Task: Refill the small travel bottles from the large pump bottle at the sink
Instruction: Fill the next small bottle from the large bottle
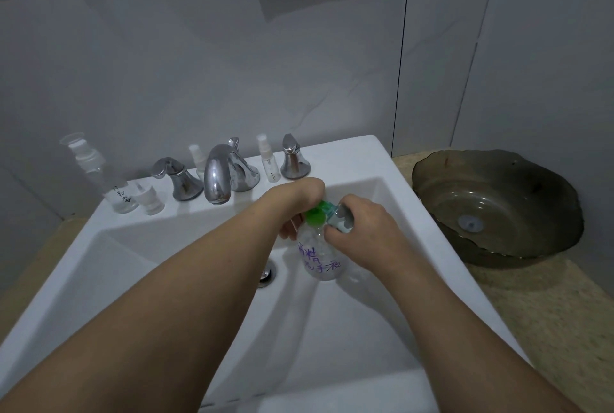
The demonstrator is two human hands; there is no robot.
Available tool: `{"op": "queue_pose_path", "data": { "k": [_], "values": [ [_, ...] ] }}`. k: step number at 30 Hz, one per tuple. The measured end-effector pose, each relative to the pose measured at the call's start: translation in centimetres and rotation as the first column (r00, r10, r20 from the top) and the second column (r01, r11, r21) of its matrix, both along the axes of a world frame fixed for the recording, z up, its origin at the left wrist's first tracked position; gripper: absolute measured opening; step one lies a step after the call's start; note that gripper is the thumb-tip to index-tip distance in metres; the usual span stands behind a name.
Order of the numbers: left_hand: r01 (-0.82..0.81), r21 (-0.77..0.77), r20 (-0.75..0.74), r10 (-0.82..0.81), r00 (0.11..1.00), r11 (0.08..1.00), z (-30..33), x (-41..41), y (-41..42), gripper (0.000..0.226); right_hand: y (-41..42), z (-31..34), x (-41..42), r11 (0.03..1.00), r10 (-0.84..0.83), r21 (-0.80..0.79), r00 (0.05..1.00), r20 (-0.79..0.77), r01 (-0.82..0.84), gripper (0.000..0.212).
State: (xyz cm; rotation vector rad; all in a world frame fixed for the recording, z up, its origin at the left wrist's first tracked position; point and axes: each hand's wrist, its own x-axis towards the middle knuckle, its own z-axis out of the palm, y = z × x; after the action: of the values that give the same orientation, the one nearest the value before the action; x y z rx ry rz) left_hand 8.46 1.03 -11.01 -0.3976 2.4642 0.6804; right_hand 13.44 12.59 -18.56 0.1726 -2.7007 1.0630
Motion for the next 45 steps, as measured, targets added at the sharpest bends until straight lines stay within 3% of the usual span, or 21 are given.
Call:
{"op": "queue_pose_path", "data": {
  "k": [7,11,17,22,26,29,34,38,42,45],
  "values": [
    [0.026,-0.002,-0.020,-0.026,0.999,1.000,0.2,0.3,0.4,0.037,0.0,0.0,-0.1,1.000,-0.007,-0.001,1.000,0.016,0.007,0.026],
    [0.096,-0.116,-0.118,-0.109,0.987,0.989,-0.4,0.3,1.2,0.024,0.2,-0.2,-0.1,1.000,-0.008,0.027,0.999,0.041,0.007,0.026],
    [0.172,-0.195,-0.168,-0.206,0.964,0.966,-1.3,-0.6,0.8,0.025,0.0,-0.3,-0.3,0.999,-0.005,0.040,0.999,0.040,0.004,0.026],
    [0.141,-0.124,-0.103,-0.155,0.983,0.982,-0.7,-0.2,0.8,0.025,0.1,-0.3,-0.3,0.999,-0.008,0.041,0.999,0.032,0.007,0.026],
    [0.061,-0.012,-0.006,-0.061,0.998,0.998,-0.1,-0.2,0.2,0.040,0.0,0.1,-0.2,1.000,-0.014,0.025,1.000,0.005,0.014,0.027],
    [0.026,-0.010,0.023,-0.026,0.999,1.000,0.1,-0.4,-0.2,0.049,-0.1,0.3,-0.2,1.000,-0.019,0.016,1.000,-0.014,0.019,0.027],
    [0.047,-0.006,0.022,-0.047,0.999,0.999,0.6,0.1,0.2,0.043,0.0,0.4,-0.1,1.000,-0.018,0.018,1.000,0.001,0.018,0.027],
    [0.076,-0.015,-0.052,-0.077,0.996,0.997,0.2,0.4,0.2,0.034,-0.2,0.2,-0.1,0.999,-0.028,0.021,1.000,-0.007,0.028,0.027],
    [0.108,-0.097,-0.247,-0.129,0.960,0.989,-1.3,0.2,0.5,0.025,-0.3,0.0,0.0,0.998,-0.017,0.063,1.000,0.025,0.016,0.026],
    [0.199,-0.190,-0.267,-0.246,0.932,0.961,-1.8,-0.3,0.3,0.028,-0.2,0.1,0.1,0.998,-0.017,0.060,0.999,0.035,0.015,0.026]
  ]
}}
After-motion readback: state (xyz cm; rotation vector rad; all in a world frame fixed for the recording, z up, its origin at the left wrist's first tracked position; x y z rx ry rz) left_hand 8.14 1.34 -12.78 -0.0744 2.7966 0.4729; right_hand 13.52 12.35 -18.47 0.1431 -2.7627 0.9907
